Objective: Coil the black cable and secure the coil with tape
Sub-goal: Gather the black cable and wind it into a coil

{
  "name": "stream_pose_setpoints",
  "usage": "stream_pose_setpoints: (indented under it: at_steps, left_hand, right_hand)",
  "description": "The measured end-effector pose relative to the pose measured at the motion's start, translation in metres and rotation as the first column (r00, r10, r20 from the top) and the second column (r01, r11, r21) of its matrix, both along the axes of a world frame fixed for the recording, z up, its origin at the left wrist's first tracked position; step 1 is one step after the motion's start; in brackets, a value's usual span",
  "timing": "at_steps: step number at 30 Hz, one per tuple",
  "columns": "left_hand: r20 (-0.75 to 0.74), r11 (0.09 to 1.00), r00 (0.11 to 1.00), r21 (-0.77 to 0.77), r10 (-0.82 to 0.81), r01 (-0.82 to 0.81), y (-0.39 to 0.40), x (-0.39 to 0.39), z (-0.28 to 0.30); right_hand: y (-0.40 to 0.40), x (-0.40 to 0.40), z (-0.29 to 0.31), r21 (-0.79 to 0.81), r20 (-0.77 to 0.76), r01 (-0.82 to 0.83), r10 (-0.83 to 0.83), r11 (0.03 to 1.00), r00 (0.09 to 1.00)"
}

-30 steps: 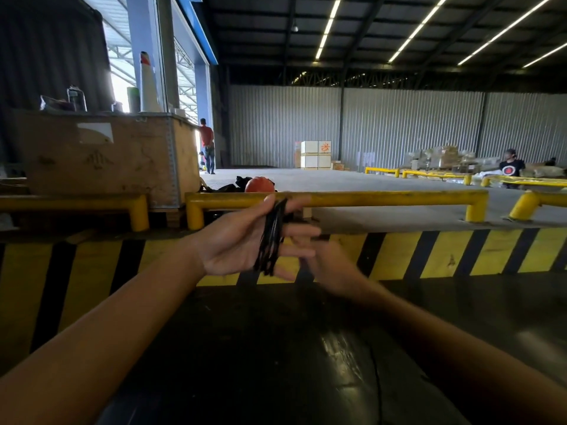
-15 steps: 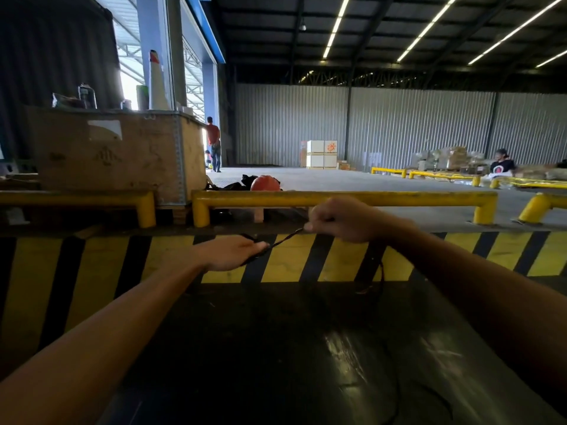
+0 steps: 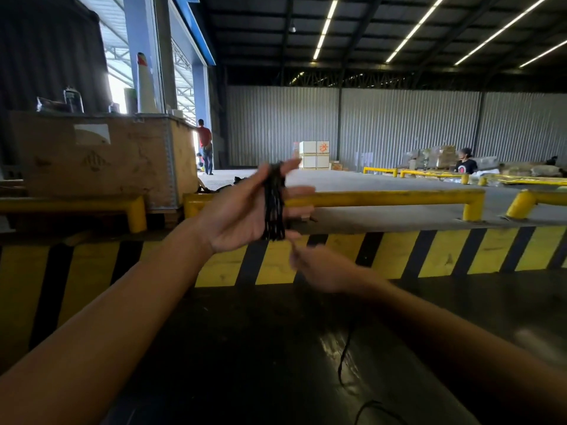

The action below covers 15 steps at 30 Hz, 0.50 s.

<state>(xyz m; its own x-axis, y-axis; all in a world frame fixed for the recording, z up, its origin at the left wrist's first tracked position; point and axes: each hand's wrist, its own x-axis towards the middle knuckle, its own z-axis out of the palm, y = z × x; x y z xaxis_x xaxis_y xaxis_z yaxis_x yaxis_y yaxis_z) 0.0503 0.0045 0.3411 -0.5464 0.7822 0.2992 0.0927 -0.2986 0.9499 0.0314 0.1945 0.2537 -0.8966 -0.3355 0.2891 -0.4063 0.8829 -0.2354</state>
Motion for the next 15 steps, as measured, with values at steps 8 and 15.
stream_pose_setpoints:
  at_steps: [8,15]
  left_hand:
    - [-0.588,0.595,0.563,-0.165,0.581,-0.786,-0.025,-0.04,-0.013]
    - [-0.801,0.207,0.598,-0.582,0.02,-0.786,-0.053,-0.036,-0.053]
  right_hand:
    - [-0.01,0.027,-0.007,0.146,0.436,-0.204,0.122,0.968,0.892]
    - [0.049,0.023,0.06,0.104,-0.171,-0.063,0.08,0.993,0.982]
